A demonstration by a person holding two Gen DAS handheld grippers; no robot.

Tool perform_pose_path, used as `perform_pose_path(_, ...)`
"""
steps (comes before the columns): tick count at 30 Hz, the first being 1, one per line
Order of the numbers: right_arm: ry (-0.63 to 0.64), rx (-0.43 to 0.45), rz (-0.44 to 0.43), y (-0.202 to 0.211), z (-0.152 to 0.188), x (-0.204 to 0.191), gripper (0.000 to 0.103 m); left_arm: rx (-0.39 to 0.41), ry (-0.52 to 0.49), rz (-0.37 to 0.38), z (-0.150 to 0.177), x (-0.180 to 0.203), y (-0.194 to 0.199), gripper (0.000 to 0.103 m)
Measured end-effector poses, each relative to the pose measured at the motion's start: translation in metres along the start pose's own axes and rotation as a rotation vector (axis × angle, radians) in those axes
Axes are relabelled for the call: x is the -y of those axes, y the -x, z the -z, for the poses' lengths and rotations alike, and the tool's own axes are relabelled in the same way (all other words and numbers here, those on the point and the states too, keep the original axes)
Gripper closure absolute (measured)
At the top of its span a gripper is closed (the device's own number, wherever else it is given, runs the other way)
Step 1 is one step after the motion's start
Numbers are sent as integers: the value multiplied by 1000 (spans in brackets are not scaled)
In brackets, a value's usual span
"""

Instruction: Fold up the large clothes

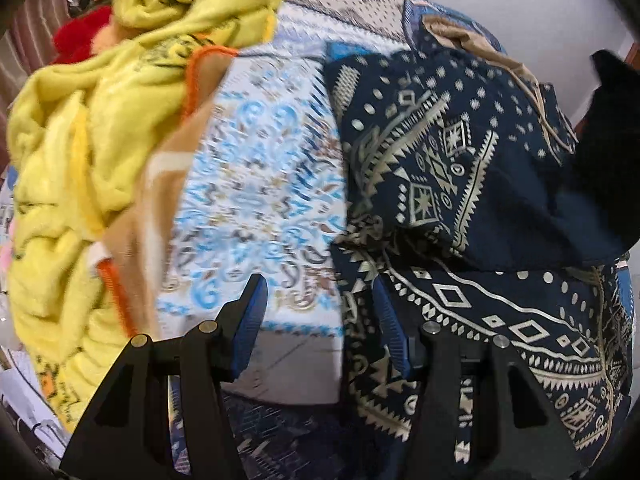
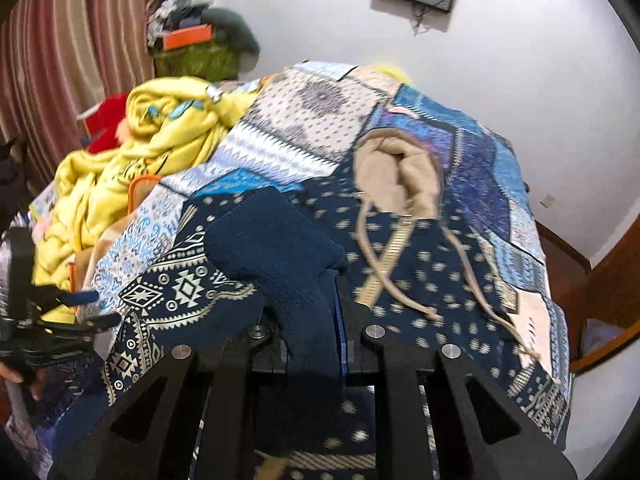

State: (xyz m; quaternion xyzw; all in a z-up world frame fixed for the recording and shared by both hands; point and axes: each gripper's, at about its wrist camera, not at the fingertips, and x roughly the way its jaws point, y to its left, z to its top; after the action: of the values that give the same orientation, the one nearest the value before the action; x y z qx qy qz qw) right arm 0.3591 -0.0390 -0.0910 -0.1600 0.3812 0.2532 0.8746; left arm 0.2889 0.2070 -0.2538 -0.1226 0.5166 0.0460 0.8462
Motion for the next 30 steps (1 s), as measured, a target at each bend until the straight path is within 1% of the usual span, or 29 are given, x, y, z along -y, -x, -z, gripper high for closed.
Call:
perform_pose_path(4,-61,16,20,14,4,34,90,-19,5,-16,-5,9,-18,49)
perform_pose_path(7,-101,23,56,20,8,59,90,0,36,-40,-12,12,-24,49)
perform_pose_path(10,-145,14,72,21,16,81,90,17,74,-77,-19,10,-27,49)
perform_pose_path(12,-169,0,80,19,23,93,91,36,90,-114,-23,9,-27,46)
perform_pose_path(13,-182,-12,83,16,28,99,91,47,98,-133,-24,8,-25,43)
perform_pose_path(17,-219,-58,95,5,49,115,91,104,132,-200,-24,-1,-14,42)
perform_pose_path(18,-230,-70,97,1,55,119,91,115,145,-206,-23,-4,-11,41)
perform_pose_path(21,-258,-131,114,-14,76,128,92,118,181,-186,-23,-13,-9,40)
perform_pose_path(25,-287,-199,132,-29,97,142,91,126,161,-208,-24,-10,-11,37)
perform_pose_path(28,-317,-237,109,-35,110,151,91,114,149,-215,-25,-8,-16,37)
perform_pose_path(30,-330,-255,110,-39,117,156,91,101,139,-220,-23,-8,-20,37)
